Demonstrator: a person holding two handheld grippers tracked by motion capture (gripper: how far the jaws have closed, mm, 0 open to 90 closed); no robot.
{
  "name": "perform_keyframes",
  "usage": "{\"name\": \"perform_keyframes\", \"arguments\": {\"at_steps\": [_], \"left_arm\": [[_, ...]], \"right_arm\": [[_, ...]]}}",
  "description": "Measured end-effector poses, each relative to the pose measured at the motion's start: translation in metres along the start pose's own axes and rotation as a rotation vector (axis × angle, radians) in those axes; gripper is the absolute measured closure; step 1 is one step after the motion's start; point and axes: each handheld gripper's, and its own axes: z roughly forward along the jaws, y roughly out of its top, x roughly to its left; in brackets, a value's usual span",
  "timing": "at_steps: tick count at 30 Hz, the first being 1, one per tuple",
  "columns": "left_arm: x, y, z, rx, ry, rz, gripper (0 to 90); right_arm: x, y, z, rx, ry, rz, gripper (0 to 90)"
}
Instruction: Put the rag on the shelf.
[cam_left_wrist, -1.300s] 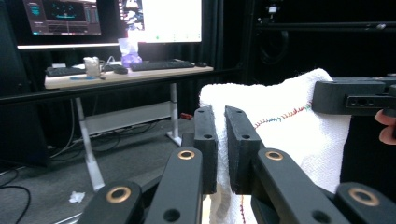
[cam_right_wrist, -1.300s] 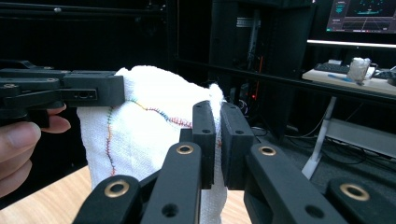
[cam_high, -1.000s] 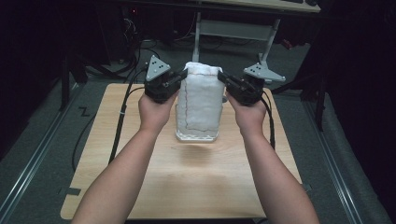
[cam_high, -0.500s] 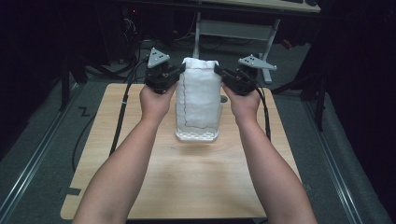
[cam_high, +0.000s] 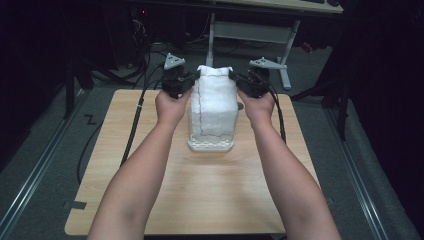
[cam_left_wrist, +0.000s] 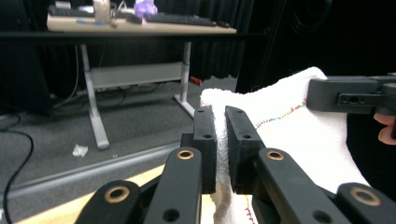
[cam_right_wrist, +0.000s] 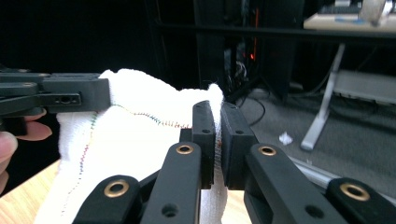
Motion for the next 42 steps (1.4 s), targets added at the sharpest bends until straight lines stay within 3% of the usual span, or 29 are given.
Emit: {"name": "perform_keyframes", "arguments": {"at_steps": [6, 11, 15, 18, 21, 25, 37, 42], "left_arm": [[0.011, -0.013, 0.011, 0.079, 0.020, -0.019, 83.1], [0.015, -0.025, 0.016, 0.112, 0.013, -0.028, 82.6], [0.016, -0.035, 0.019, 0.146, 0.021, -0.010, 82.3], [0.017, -0.040, 0.021, 0.158, 0.014, -0.026, 81.7], [0.020, -0.039, 0.020, 0.141, -0.017, -0.058, 72.6], [0.019, -0.031, 0.015, 0.087, -0.007, -0.077, 65.3], [0.013, -0.025, 0.003, 0.097, 0.009, -0.038, 61.6], [0.006, -0.026, -0.013, 0.078, 0.000, -0.024, 60.2]], "right_arm": [[0.001, -0.005, 0.016, 0.073, -0.008, -0.002, 86.0], [0.001, -0.015, 0.024, 0.116, -0.022, -0.030, 85.9], [0.000, -0.023, 0.029, 0.147, -0.020, -0.030, 85.8], [-0.001, -0.027, 0.032, 0.166, -0.018, -0.025, 85.2], [-0.002, -0.027, 0.034, 0.167, -0.004, -0.002, 78.0], [0.001, -0.023, 0.034, 0.149, 0.000, -0.009, 75.2], [0.006, -0.023, 0.028, 0.155, 0.011, -0.011, 67.2], [0.013, -0.027, 0.014, 0.140, 0.001, -0.055, 61.6]]}}
